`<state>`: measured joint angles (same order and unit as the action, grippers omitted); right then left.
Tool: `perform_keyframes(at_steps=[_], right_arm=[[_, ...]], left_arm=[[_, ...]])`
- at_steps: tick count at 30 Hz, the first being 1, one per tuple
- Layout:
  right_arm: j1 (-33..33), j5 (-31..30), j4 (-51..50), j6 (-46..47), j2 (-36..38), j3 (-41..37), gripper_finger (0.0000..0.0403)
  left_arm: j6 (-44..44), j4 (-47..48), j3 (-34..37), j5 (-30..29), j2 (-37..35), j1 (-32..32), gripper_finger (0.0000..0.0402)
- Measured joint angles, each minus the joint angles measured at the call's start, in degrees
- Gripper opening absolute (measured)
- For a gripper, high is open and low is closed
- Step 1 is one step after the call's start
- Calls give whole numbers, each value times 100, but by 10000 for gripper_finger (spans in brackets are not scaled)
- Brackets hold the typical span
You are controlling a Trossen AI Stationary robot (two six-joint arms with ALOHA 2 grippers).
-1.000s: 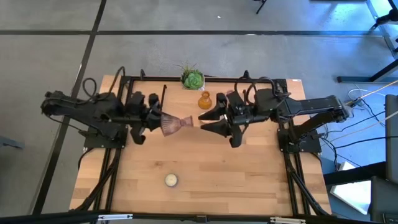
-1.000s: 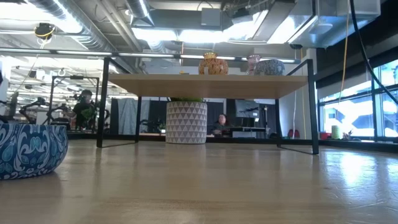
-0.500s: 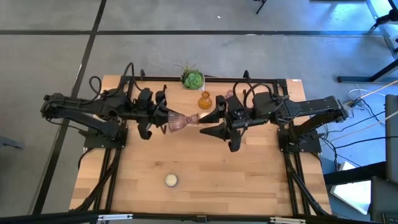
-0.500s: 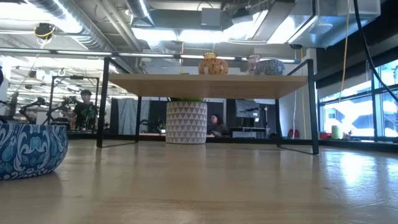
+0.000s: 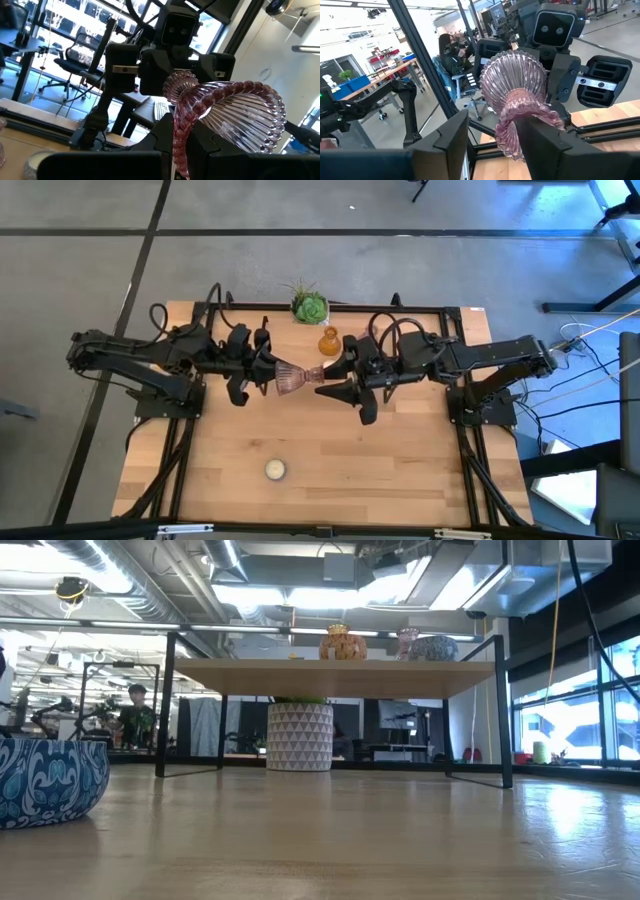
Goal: Pick & Place candle stick holders
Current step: Put the violet candle holder on the shelf
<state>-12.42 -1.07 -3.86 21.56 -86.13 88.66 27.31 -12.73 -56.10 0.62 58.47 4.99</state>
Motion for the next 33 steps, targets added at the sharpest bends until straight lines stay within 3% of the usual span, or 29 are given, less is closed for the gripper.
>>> perform_keyframes(at_steps=[12, 17, 25, 33], right_arm=[[82, -43, -29, 55, -15, 0, 76], [200, -81, -101, 208, -29, -1, 40], [271, -60, -280, 313, -44, -13, 28], [375, -146, -646, 336, 129, -13, 26]], left_arm=[[-40, 39, 4, -111, -77, 0, 18], [48, 7, 3, -235, -143, -35, 47], [105, 383, 2, -245, -273, -33, 75], [98, 1505, 2, -1550, -1246, -29, 91]])
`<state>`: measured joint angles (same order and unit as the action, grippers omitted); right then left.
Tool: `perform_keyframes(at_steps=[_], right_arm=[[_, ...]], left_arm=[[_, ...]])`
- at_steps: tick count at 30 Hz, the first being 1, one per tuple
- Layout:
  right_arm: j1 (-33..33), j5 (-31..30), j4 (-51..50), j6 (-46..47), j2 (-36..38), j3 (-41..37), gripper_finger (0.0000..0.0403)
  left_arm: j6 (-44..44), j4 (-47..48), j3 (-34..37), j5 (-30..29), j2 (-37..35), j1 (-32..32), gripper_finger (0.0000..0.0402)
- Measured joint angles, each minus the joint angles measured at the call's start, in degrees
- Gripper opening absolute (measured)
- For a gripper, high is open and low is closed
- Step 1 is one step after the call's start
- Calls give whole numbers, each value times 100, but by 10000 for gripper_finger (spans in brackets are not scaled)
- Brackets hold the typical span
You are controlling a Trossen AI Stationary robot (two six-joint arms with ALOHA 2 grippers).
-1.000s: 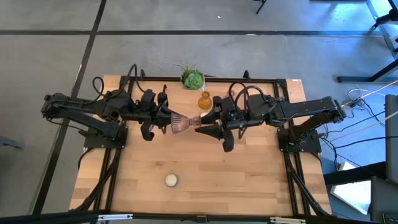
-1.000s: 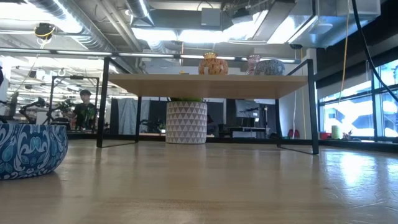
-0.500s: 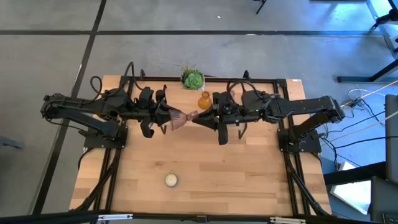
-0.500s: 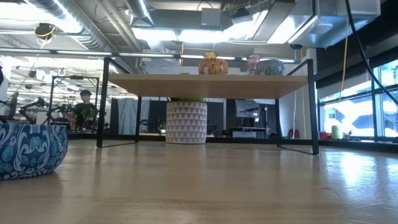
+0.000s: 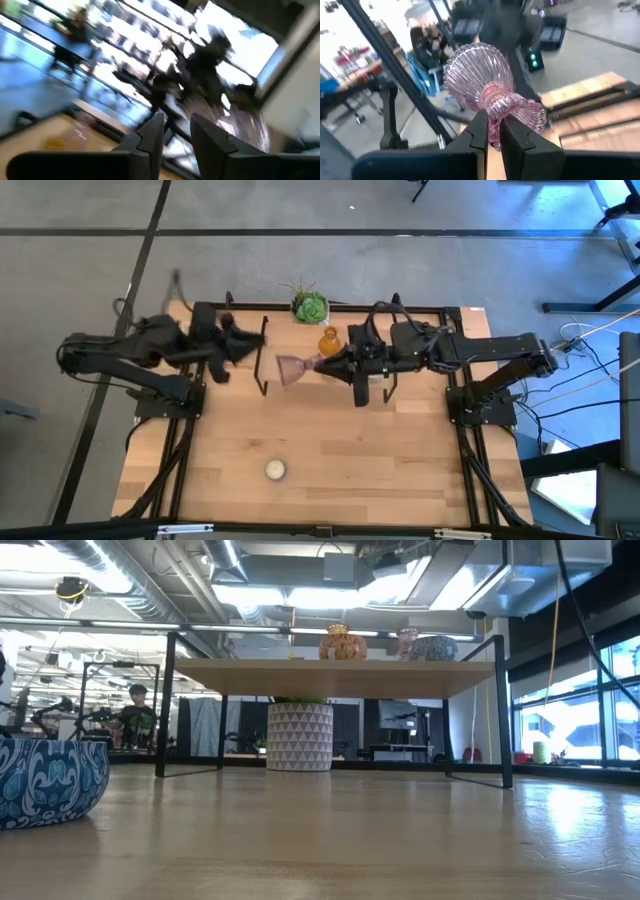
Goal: Pick & Place candle stick holders
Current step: Put the violet candle holder on the shelf
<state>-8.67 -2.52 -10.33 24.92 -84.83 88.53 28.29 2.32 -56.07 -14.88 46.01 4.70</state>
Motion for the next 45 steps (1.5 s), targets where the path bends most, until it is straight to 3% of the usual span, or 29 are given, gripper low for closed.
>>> perform_keyframes(at_steps=[4, 8, 13, 25, 36, 45], right_arm=[[98, -246, -643, -190, 59, 149, 26], [320, -684, -1407, -612, -70, 799, 26], [675, -731, -2691, -1089, -520, 1813, 26], [987, -797, -5346, -2021, -2681, 4662, 26], [890, -1153, -5635, -2497, -2993, 4527, 23], [523, -1827, -6754, -2660, -2973, 4524, 23]], left_arm=[[4, 460, -4, -549, -537, 3, 92], [149, 827, -4, -668, -831, 25, 93], [435, 1312, -2, -670, -798, 207, 93], [824, 1679, 2, -1059, -247, 823, 90], [1080, 1979, 0, -1643, -321, 1448, 61], [1254, 2067, 0, -1671, -299, 1666, 58]])
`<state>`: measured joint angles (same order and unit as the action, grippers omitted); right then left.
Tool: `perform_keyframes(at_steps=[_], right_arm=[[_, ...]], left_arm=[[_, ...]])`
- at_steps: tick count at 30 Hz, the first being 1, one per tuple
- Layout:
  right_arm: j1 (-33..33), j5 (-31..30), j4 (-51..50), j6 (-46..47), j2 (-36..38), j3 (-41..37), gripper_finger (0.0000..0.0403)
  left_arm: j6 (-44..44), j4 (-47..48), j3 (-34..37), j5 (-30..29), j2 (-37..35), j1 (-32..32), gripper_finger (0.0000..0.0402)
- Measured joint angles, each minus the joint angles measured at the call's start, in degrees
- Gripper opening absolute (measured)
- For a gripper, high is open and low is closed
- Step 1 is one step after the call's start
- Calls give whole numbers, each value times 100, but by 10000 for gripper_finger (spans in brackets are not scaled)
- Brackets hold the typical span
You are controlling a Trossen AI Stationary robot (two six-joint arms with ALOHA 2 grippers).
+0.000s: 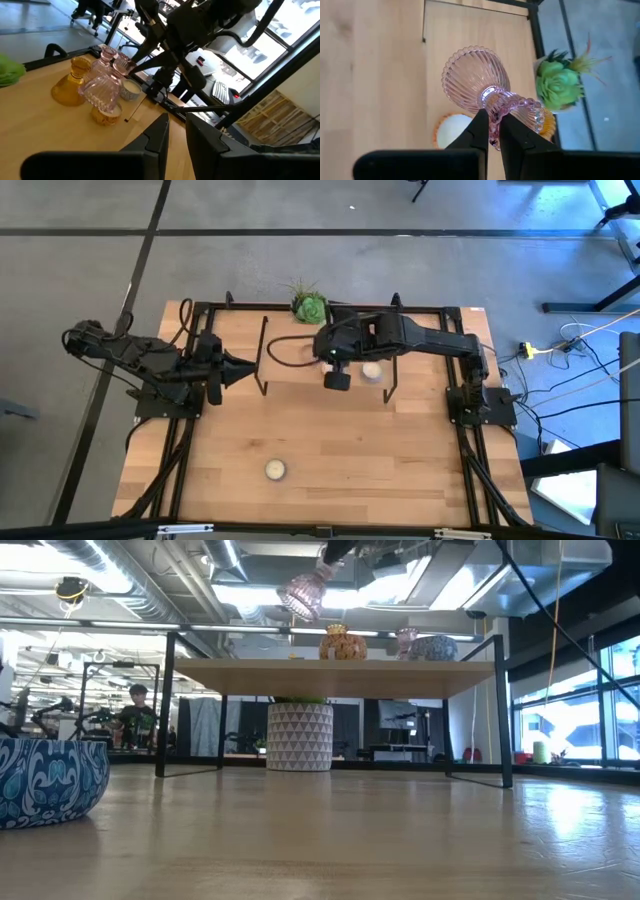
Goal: Pick & Place candle stick holders
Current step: Put the violet candle holder on the shelf
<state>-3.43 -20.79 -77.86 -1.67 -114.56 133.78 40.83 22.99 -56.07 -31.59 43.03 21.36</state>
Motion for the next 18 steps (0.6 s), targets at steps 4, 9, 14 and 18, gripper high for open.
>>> perform_keyframes(at_steps=[4, 9, 14, 18], right_arm=[[-126, -96, 133, -95, 0, 0, 23], [-275, -121, 435, -289, -87, 4, 23], [-401, -152, 239, -479, -403, 2, 23], [-451, -464, -82, -605, -650, -2, 23]], left_arm=[[1, 2, 0, -90, 31, 48, 58], [60, 1, 0, -46, 74, 46, 58], [155, 2, 0, 6, 137, 49, 58], [243, -1, 0, 83, 217, 73, 58]])
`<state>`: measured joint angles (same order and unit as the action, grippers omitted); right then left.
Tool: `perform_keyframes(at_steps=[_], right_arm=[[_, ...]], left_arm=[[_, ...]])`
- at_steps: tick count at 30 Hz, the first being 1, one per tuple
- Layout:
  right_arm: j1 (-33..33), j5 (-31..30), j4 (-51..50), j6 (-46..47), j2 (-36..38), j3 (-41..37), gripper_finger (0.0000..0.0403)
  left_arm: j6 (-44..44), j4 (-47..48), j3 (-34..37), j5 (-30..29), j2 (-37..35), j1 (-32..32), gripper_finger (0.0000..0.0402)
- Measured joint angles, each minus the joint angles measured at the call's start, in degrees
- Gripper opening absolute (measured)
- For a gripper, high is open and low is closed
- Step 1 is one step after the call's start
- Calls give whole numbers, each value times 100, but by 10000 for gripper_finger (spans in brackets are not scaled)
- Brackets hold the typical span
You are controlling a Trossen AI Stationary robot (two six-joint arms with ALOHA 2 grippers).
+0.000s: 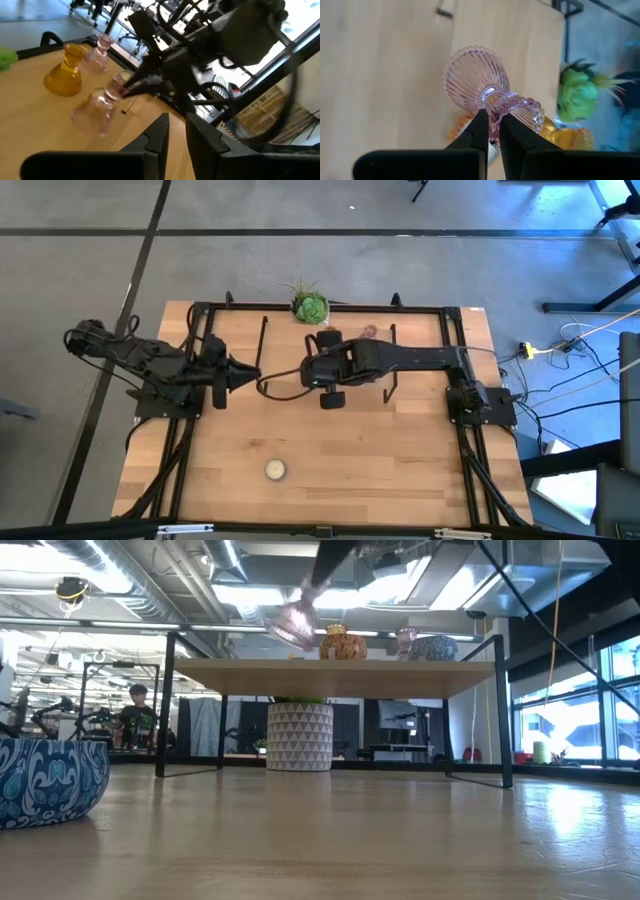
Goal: Pick & Place candle stick holders
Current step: Put the violet candle holder on the shelf
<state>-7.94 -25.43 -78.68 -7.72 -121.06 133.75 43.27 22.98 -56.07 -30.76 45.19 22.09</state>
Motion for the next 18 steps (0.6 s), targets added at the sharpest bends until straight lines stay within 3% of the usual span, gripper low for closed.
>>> perform_keyframes(at_steps=[3, 18], right_arm=[[-31, -250, -50, -90, -32, -2, 23], [27, -107, 215, -220, -76, 0, 23]], left_arm=[[11, -4, 0, 3, 61, 92, 58], [43, -4, 0, -28, 183, 227, 58]])
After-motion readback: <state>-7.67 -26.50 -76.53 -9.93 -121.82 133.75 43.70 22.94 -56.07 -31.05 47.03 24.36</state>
